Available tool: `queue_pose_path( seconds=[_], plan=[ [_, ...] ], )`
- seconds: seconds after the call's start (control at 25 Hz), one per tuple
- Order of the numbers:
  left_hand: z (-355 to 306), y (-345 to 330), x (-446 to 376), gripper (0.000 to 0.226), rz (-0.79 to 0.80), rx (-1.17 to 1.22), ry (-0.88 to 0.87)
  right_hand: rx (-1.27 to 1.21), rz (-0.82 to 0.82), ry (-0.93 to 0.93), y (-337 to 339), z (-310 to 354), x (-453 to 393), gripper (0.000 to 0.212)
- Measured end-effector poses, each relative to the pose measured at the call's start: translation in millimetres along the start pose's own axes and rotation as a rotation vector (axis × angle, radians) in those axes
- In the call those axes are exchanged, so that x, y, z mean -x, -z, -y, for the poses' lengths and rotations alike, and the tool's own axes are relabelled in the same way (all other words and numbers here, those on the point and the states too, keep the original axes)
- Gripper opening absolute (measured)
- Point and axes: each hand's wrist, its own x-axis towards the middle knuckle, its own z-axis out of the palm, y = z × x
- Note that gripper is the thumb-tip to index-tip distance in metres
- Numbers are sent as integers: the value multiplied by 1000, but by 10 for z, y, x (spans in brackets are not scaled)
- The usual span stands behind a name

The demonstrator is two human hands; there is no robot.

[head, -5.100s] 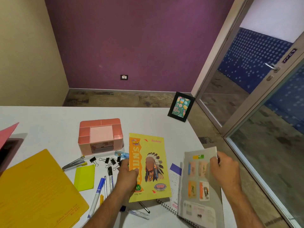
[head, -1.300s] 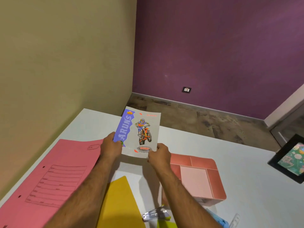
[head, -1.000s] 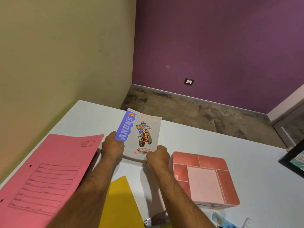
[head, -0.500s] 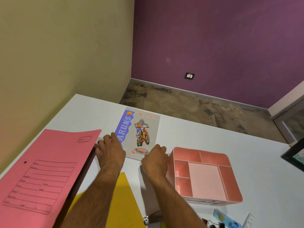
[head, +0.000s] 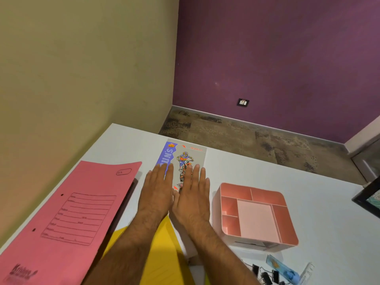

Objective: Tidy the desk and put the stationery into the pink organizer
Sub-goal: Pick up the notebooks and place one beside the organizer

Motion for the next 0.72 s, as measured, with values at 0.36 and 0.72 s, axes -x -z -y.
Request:
queue_pose_path(
  seconds=[0.36, 0.72],
  plan=[
    [534, 851, 612, 102, 67, -225, 290, -157, 126, -15, 346, 419, 783, 82],
    [724, 1177, 1270, 28, 164, -196, 274, -951, 331, -384, 571, 921, 1548, 50]
  ],
)
